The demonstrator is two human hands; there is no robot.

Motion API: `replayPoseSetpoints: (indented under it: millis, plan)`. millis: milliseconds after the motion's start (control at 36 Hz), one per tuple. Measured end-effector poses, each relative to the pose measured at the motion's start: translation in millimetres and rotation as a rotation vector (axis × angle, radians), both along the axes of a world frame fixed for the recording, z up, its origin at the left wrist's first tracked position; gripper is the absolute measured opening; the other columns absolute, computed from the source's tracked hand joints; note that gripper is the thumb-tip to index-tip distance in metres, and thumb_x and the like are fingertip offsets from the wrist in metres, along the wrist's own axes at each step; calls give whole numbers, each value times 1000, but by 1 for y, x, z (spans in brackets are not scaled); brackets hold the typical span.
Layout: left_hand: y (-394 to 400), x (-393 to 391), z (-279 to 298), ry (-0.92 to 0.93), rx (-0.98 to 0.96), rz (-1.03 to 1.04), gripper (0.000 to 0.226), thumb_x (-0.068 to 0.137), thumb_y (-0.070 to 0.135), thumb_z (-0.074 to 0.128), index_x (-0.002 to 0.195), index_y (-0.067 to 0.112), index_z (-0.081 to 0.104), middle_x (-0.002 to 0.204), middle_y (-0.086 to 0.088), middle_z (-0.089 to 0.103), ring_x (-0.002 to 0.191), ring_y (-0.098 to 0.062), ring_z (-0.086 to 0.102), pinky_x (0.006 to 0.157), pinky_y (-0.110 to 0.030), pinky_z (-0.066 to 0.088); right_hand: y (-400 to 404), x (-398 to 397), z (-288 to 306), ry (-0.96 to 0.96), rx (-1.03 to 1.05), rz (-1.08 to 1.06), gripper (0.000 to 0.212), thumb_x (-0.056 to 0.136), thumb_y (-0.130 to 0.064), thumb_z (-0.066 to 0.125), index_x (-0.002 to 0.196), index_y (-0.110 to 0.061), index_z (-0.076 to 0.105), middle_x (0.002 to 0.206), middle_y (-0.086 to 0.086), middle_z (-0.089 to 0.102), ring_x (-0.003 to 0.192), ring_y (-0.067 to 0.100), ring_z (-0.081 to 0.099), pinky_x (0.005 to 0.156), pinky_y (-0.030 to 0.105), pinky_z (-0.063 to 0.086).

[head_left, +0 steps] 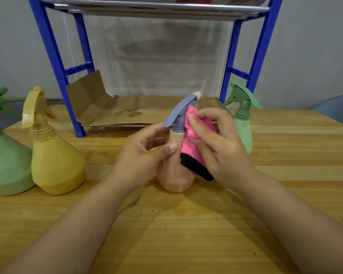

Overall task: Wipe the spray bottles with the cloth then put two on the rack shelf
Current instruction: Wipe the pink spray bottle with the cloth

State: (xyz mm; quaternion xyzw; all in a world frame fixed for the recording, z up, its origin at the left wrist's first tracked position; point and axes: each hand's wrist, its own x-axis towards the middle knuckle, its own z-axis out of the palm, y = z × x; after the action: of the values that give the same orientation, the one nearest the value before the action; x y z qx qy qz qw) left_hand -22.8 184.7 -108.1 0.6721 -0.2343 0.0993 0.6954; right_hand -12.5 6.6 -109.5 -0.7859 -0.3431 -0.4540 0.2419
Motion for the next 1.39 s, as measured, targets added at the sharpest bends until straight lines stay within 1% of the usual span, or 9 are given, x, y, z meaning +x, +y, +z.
replayPoseSetpoints:
  millis: [56, 167, 361, 611, 806, 917, 1028, 1194, 1389]
  plan:
    - [2, 0, 0, 1, -4, -7, 42, 75, -4, 68, 99, 30, 66, 93, 14, 72, 90, -8, 66, 80, -24, 53, 1, -2, -3, 60, -42, 63, 32, 95, -14, 54, 120, 4, 63, 116, 20, 58, 105, 39, 56, 91, 41, 48]
    - [2, 1, -1, 6, 12, 14, 41, 71, 5, 70, 101, 31, 67, 100, 11, 72, 95, -13, 66, 86, -30, 53, -8, 5, 1, 199, -22, 99, 32, 100, -45, 38, 116, -24, 58, 119, 1, 56, 115, 14, 51, 101, 25, 39]
    - [0, 1, -2, 9, 71, 35, 42, 73, 13, 64, 110, 32, 62, 111, 8, 68, 99, -14, 65, 88, -35, 50, -8, 11, -3, 92, 49, -27, 37, 93, -9, 52, 128, 3, 57, 117, 22, 55, 105, 40, 53, 90, 47, 47]
    - [-8, -4, 4, -48, -12, 45, 22, 82, 25, 66, 103, 29, 63, 92, 14, 71, 83, -2, 66, 70, -17, 50, 0, -2, -2, 9, -7, 32, 32, 92, -6, 53, 121, 6, 61, 117, 23, 57, 103, 41, 56, 92, 42, 46]
    - [-6, 2, 2, -11, -28, 106, 6, 80, 33, 67, 86, 32, 68, 84, 13, 71, 80, -7, 64, 70, -25, 52, 1, -10, -6, -16, -80, 67, 28, 92, -7, 57, 116, 4, 66, 114, 19, 62, 97, 40, 58, 91, 36, 44]
    - [-6, 1, 3, -5, -47, 73, 11, 85, 20, 58, 89, 27, 66, 81, 18, 71, 78, 0, 64, 67, -15, 49, -5, -9, -3, -29, -78, 22, 28, 92, -7, 57, 117, 4, 66, 117, 15, 60, 96, 40, 58, 91, 34, 44]
    - [-8, 1, 1, -14, -62, 55, 16, 81, 22, 60, 95, 26, 66, 82, 14, 70, 79, -4, 61, 69, -18, 49, -5, -7, 4, -39, -30, -40, 30, 90, -4, 59, 119, 3, 64, 117, 19, 60, 101, 42, 57, 100, 20, 33]
    - [-10, 3, 0, -53, -41, 118, 17, 81, 26, 53, 94, 28, 65, 83, 19, 70, 82, 1, 62, 75, -17, 48, -3, -12, 5, -93, -7, -41, 30, 92, -8, 56, 118, 3, 64, 115, 17, 61, 98, 42, 59, 99, 21, 33]
    - [-9, 0, 0, -82, 3, 115, 18, 93, 10, 52, 94, 25, 63, 77, 27, 68, 73, 10, 58, 67, -7, 43, -9, -10, 7, -146, 58, -31, 30, 96, -8, 54, 123, 4, 58, 121, 8, 52, 101, 39, 57, 95, 29, 41]
